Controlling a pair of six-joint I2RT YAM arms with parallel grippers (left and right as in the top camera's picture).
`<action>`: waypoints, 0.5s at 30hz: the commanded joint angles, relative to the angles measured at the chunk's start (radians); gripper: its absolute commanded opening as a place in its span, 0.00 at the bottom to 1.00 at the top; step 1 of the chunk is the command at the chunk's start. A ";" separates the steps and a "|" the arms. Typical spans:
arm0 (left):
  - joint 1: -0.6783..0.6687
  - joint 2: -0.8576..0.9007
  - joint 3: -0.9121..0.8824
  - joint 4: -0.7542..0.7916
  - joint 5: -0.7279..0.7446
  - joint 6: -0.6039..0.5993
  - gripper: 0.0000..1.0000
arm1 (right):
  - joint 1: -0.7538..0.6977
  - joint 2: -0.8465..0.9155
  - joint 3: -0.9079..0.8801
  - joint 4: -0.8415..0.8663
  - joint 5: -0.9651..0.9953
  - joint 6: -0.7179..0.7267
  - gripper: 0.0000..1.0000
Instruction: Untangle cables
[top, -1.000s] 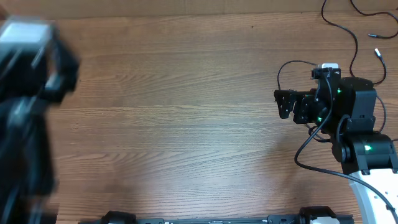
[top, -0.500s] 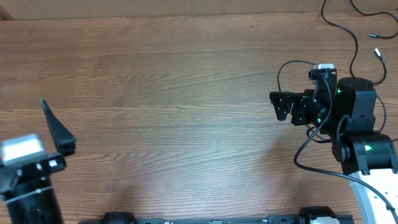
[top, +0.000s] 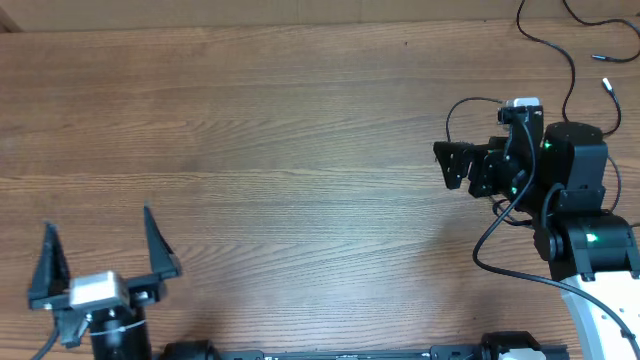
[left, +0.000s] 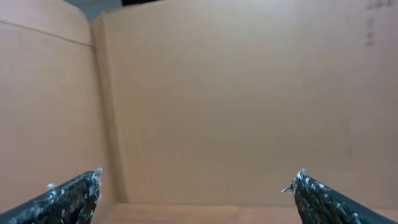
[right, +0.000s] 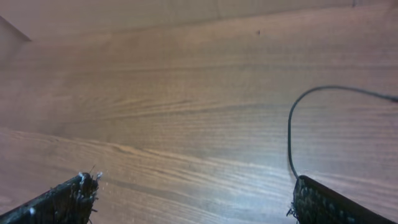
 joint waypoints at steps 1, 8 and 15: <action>0.008 -0.075 -0.072 0.006 0.060 -0.084 1.00 | -0.001 -0.004 0.011 0.037 -0.005 0.000 1.00; 0.008 -0.114 -0.092 0.003 0.056 -0.090 1.00 | -0.001 0.000 0.011 0.088 -0.005 0.000 1.00; 0.007 -0.112 -0.092 -0.014 0.055 -0.083 0.99 | -0.001 0.001 0.011 0.105 -0.005 0.000 1.00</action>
